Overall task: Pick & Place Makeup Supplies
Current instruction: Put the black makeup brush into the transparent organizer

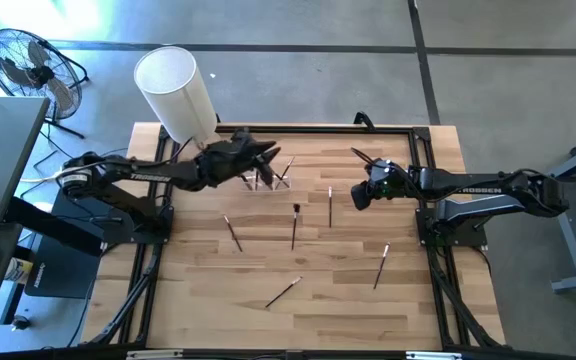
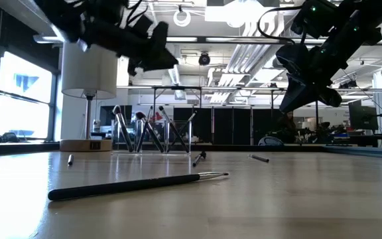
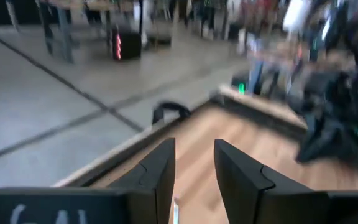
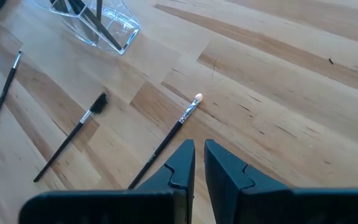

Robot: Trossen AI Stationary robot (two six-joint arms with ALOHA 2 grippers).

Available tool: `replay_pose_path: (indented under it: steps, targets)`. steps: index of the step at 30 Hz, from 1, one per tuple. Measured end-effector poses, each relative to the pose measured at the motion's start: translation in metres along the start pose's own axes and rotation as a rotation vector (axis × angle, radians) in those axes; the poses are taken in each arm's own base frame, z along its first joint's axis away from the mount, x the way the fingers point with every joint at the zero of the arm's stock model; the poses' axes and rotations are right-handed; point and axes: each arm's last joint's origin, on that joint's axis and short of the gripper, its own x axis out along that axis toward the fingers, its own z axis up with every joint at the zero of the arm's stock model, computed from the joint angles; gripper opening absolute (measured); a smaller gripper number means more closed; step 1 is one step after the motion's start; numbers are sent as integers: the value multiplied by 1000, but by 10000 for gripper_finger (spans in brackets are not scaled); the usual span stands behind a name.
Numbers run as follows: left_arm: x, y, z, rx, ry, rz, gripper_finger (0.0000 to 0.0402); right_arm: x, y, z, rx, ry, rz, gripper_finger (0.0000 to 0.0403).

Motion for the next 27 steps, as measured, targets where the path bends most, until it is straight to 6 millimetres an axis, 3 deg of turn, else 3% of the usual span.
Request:
replay_pose_path:
  steps: [6,12,19,24,27]
  targets:
    - [-2,-38,35,84,307,40,79,0,0,0,-34,2,1,30]
    - [-5,-69,33,27,535,60,18,0,0,0,-62,2,1,32]
    - [-17,-102,-4,-128,801,-47,7,0,0,0,-133,3,-2,25]
    - [-34,-131,-23,-76,889,-142,1,0,2,-1,-101,41,56,13]
    - [-48,-136,-41,-23,956,-155,1,-1,4,-4,-71,64,77,3]
